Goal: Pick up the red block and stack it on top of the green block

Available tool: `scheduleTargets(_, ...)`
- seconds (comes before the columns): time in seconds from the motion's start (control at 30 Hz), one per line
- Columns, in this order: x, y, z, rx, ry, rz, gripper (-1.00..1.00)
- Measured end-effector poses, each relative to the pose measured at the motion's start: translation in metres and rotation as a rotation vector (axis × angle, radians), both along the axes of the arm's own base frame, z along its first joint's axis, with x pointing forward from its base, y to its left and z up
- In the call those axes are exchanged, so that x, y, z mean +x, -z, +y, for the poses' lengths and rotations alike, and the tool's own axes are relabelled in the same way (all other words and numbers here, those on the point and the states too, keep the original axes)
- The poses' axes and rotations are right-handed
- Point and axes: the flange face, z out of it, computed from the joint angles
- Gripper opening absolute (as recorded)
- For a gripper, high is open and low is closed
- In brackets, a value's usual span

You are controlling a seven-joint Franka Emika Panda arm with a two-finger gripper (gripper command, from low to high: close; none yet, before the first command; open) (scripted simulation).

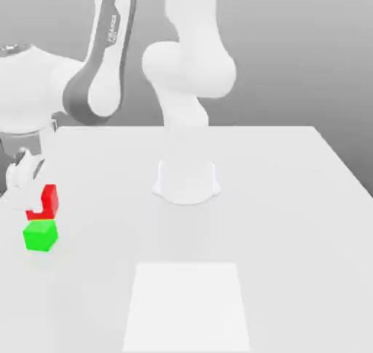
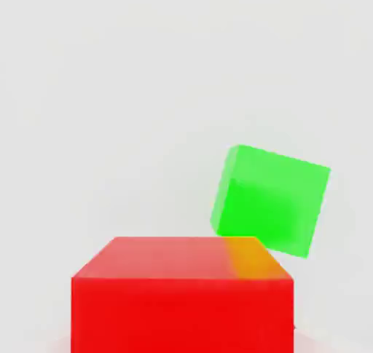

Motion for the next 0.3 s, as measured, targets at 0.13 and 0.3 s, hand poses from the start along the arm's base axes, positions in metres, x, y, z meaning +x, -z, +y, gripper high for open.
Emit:
scheduleTargets(0.13, -0.008, 0.035, -0.008, 0.001, 0.011, -0.001, -1.00)
scheduleTargets(0.3, -0.007, 0.055, -0.006, 0.001, 0.008, -0.001, 1.00)
